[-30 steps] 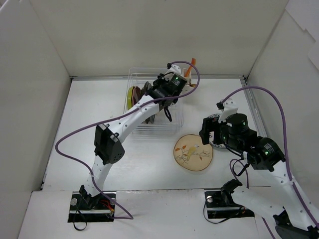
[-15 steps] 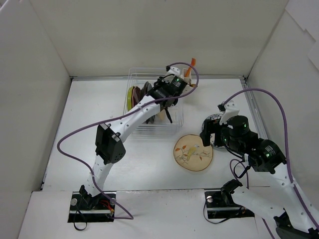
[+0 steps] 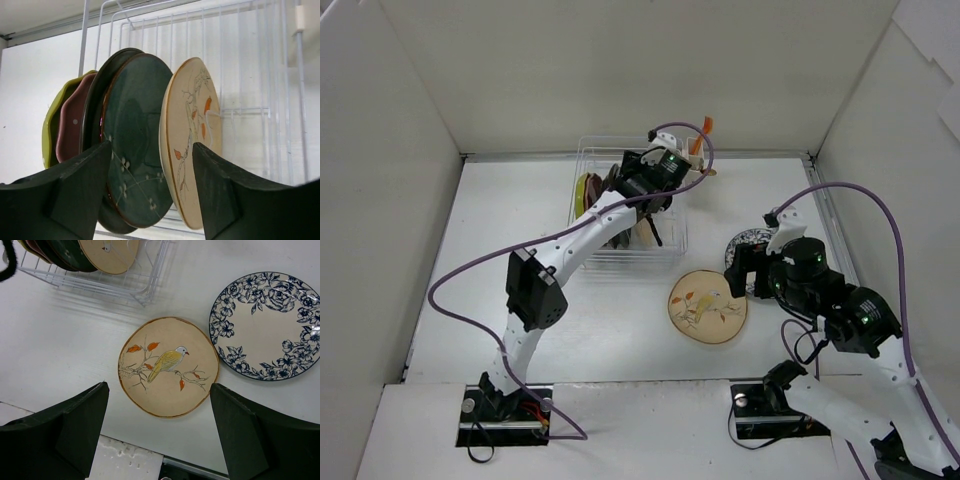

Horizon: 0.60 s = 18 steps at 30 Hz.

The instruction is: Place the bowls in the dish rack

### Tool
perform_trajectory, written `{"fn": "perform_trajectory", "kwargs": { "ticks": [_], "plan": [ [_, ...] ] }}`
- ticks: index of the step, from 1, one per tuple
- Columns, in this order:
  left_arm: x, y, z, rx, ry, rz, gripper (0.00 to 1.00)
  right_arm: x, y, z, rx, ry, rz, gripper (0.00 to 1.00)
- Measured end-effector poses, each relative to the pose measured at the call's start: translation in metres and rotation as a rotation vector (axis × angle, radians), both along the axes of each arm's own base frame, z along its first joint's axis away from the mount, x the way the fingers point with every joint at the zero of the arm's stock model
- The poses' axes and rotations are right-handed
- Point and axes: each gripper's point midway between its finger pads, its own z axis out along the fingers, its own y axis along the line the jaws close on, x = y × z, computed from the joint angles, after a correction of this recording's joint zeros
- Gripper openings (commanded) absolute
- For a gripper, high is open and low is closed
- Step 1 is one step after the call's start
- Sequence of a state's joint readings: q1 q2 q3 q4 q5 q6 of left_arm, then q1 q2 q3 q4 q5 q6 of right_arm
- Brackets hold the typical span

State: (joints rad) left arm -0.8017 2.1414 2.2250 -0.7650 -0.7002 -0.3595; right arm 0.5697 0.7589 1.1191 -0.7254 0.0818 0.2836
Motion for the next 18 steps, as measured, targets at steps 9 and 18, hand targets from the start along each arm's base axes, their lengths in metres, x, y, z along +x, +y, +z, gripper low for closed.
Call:
{"fn": "perform_trajectory", "kwargs": {
  "ticks": [9,18],
  "plan": [
    [-0.068,-0.02,0.096,-0.379,-0.013,-0.247,0.79,-0.002,-0.001,0.015,0.011,-0.03,0.005,0.79],
    [-0.195,-0.001,0.051,-0.656,0.194,-0.407,0.8,-0.002,0.003,0.014,-0.029,-0.039,0.075,0.76]
  ]
}}
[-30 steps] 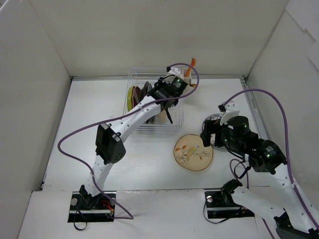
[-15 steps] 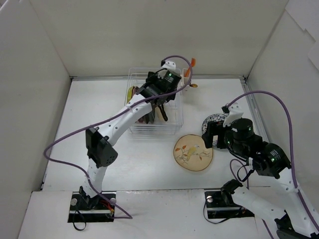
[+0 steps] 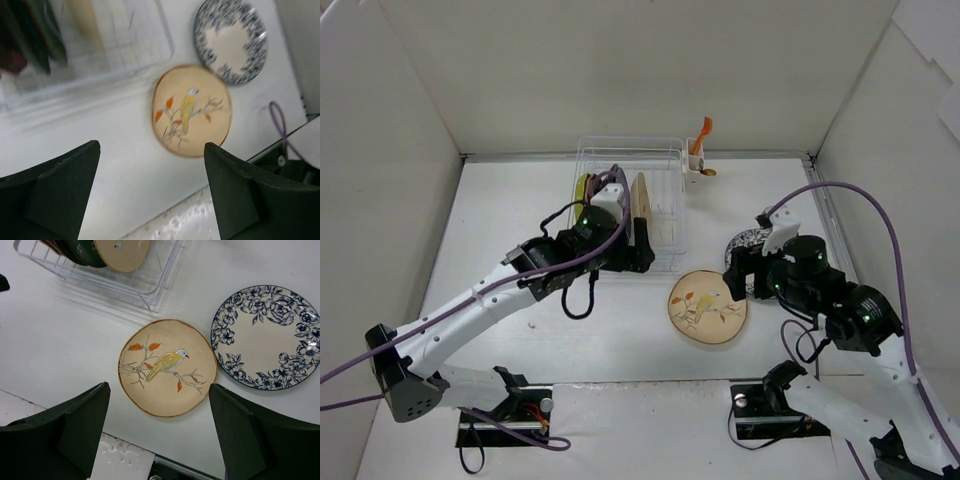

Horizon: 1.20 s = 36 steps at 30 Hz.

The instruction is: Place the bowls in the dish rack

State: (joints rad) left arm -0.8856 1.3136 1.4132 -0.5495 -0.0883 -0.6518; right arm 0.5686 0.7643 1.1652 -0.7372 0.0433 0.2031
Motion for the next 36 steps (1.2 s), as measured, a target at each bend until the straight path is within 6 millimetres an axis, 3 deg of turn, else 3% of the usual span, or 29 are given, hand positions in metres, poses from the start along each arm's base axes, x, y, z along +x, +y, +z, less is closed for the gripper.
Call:
{"fn": "perform_trajectory", "kwargs": {
  "ticks": [2,5,6,7,8,12,19,26,31,36],
  "plan": [
    [-0.014,0.013,-0.035,0.028,0.076,0.015,0.82,0.0,0.005,-0.016,-0.027,0.044,0.036,0.74],
    [-0.031,0.038,-0.063,0.063,0.153,0.061,0.84,-0.001,0.019,-0.048,-0.094,0.139,0.093,0.74],
    [-0.035,0.047,-0.064,0.062,0.164,0.08,0.86,-0.003,0.026,-0.058,-0.117,0.173,0.122,0.73],
    [-0.038,0.057,-0.062,0.055,0.165,0.105,0.97,-0.004,0.034,-0.068,-0.145,0.208,0.153,0.74],
    [-0.04,0.066,-0.056,0.045,0.158,0.128,0.99,-0.005,0.042,-0.078,-0.175,0.241,0.179,0.74],
    [-0.046,0.11,-0.025,-0.032,0.1,0.254,0.99,-0.012,0.066,-0.119,-0.299,0.348,0.249,0.75],
    [-0.056,0.171,-0.02,-0.017,0.078,0.425,0.99,-0.032,0.093,-0.166,-0.463,0.418,0.313,0.75],
    [-0.071,0.203,-0.041,0.017,0.083,0.5,0.99,-0.047,0.112,-0.217,-0.653,0.466,0.33,0.74],
    [-0.077,0.211,-0.044,0.021,0.083,0.509,0.99,-0.046,0.109,-0.255,-0.79,0.488,0.278,0.72],
    [-0.081,0.214,-0.049,0.03,0.09,0.51,0.99,-0.03,0.108,-0.257,-0.85,0.437,0.207,0.71]
  ]
}}
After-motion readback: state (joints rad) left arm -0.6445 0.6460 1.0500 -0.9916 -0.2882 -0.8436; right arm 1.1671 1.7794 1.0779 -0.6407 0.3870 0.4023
